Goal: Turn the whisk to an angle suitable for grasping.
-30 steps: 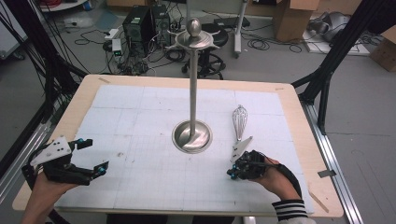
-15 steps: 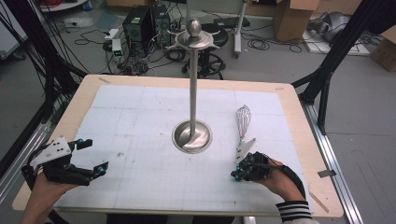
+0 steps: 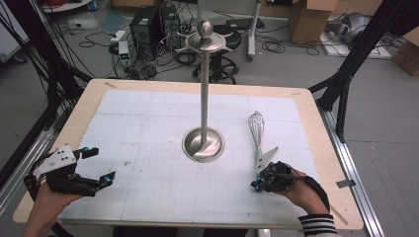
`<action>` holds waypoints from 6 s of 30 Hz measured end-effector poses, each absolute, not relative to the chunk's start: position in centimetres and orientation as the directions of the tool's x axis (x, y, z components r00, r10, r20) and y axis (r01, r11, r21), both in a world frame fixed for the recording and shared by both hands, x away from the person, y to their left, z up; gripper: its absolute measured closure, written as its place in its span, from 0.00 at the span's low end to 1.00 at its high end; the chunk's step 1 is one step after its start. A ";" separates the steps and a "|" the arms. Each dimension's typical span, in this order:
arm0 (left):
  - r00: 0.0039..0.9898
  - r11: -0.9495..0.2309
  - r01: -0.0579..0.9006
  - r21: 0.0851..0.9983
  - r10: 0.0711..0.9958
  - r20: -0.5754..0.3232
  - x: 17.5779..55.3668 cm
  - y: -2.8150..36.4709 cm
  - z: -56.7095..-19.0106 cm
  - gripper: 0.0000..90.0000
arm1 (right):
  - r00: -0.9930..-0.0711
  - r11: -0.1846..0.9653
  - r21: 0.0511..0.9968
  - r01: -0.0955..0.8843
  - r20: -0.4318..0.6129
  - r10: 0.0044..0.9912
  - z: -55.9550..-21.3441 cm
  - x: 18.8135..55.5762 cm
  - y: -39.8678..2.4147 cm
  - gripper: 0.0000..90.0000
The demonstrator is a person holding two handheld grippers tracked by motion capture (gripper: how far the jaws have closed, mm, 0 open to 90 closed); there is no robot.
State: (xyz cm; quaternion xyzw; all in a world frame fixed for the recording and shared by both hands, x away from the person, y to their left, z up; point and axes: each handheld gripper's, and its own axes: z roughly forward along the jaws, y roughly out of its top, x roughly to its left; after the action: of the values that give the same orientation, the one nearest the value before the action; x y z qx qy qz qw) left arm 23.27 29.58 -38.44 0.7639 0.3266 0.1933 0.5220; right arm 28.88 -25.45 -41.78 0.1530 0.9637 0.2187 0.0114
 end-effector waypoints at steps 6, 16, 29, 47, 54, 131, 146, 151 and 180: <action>0.711 -0.242 0.299 0.923 0.702 -0.046 23.3 29.5 -38.5 0.02 | -0.949 0.855 0.425 0.298 0.039 0.311 -41.7 28.8 -26.3 0.99; 0.712 -0.245 0.301 0.922 0.700 -0.047 23.3 29.4 -38.5 0.02 | -0.937 0.842 0.426 0.331 0.040 0.348 -41.7 28.5 -28.1 0.99; 0.715 -0.250 0.300 0.921 0.698 -0.044 23.3 29.3 -38.6 0.02 | -0.917 0.824 0.426 0.375 0.038 0.397 -41.6 28.4 -30.2 0.99; 0.712 -0.250 0.306 0.918 0.701 -0.047 23.4 29.2 -38.7 0.02 | -0.882 0.798 0.416 0.437 0.022 0.472 -41.5 28.4 -33.4 0.99; 0.715 -0.255 0.309 0.916 0.698 -0.047 23.4 28.9 -38.8 0.02 | -0.870 0.790 0.410 0.457 0.020 0.493 -41.6 28.4 -34.5 0.99; 0.714 -0.247 0.301 0.921 0.698 -0.046 23.3 29.6 -38.6 0.02 | -0.680 0.600 0.506 0.620 -0.037 0.733 -39.9 35.0 -30.9 0.00; 0.717 -0.247 0.302 0.921 0.695 -0.049 23.4 29.4 -38.6 0.02 | -0.600 0.549 0.467 0.693 -0.047 0.798 -41.8 35.9 -30.8 0.09; 0.718 -0.248 0.300 0.921 0.694 -0.047 23.4 29.5 -38.6 0.02 | -0.587 0.529 0.464 0.711 -0.023 0.809 -41.9 36.1 -31.0 0.21; 0.717 -0.252 0.298 0.921 0.695 -0.042 23.3 29.3 -38.4 0.02 | -0.512 0.467 0.385 0.796 0.018 0.859 -41.6 37.0 -30.2 0.74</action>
State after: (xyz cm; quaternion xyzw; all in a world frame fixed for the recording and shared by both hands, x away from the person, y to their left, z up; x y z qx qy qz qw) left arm 23.28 29.30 -38.43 0.7676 0.3234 0.1916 0.5191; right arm 36.99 -30.20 -41.56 0.4857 0.8517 0.1754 0.0892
